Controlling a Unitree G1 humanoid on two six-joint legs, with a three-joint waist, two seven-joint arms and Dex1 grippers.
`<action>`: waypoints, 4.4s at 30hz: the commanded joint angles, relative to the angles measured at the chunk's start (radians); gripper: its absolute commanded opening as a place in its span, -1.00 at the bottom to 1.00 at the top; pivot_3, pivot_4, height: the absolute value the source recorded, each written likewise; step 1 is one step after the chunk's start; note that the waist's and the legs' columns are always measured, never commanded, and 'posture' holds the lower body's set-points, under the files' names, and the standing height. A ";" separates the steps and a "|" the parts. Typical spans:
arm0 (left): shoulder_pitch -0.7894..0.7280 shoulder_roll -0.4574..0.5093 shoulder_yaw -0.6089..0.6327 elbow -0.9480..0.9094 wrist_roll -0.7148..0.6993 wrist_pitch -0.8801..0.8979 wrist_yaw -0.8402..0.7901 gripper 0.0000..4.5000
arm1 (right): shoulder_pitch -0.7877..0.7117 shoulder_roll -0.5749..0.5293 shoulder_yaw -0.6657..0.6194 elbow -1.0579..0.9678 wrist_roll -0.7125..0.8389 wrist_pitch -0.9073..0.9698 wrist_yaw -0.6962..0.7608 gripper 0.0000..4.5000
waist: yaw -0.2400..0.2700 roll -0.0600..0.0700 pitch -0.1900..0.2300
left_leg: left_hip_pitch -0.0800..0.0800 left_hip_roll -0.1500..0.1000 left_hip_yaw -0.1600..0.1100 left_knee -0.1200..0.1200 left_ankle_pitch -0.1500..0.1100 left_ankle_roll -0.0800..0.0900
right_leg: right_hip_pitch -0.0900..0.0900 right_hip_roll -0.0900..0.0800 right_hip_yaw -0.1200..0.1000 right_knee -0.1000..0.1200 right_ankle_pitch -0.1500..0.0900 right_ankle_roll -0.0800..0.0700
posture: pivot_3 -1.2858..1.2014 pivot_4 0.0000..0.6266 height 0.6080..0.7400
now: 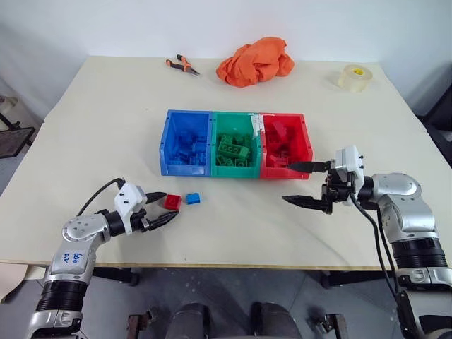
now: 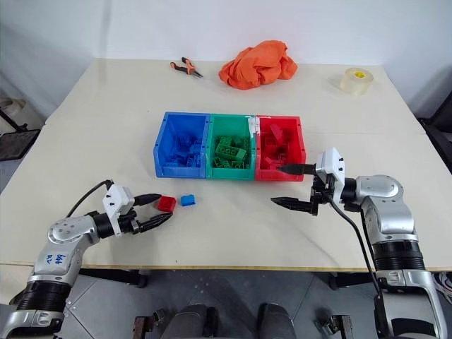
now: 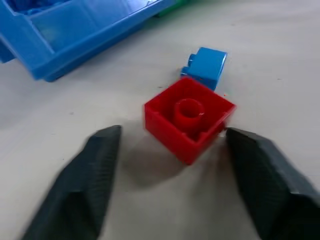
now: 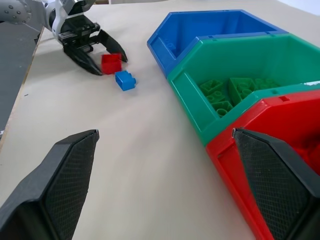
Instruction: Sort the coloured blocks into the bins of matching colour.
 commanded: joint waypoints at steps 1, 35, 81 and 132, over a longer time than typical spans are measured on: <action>-0.014 -0.007 0.005 0.007 -0.013 -0.039 -0.021 0.06 | 0.004 -0.013 -0.030 -0.043 0.024 0.002 -0.010 1.00 | 0.000 0.000 0.000 | 0.000 0.000 0.000 0.000 0.000 0.000 | 0.000 0.000 0.000 0.000 0.000 0.000 | 0.03 -0.52 1.00; -0.474 -0.356 -0.204 0.030 -0.061 0.113 0.036 -0.35 | 0.075 -0.068 -0.169 -0.069 0.037 0.006 -0.131 1.00 | 0.028 -0.001 0.000 | -0.001 -0.003 0.001 0.002 0.001 0.002 | 0.002 0.002 -0.001 -0.002 0.001 0.002 | 0.03 -0.52 1.00; 0.156 0.152 0.218 -0.360 -0.200 0.287 -0.158 0.76 | -0.042 -0.046 -0.069 0.055 0.018 -0.037 -0.063 1.00 | 0.008 -0.003 0.002 | -0.002 -0.002 -0.005 0.002 0.001 0.002 | 0.003 -0.001 0.004 -0.002 0.001 0.002 | 0.03 -0.52 1.00; -0.550 -0.166 -0.028 0.213 0.078 0.081 0.273 0.11 | 0.039 -0.055 -0.117 -0.047 0.027 0.002 -0.111 1.00 | 0.023 -0.004 0.001 | -0.001 -0.003 0.002 0.002 0.001 0.003 | 0.000 0.002 -0.001 0.000 0.002 0.004 | 0.03 -0.52 1.00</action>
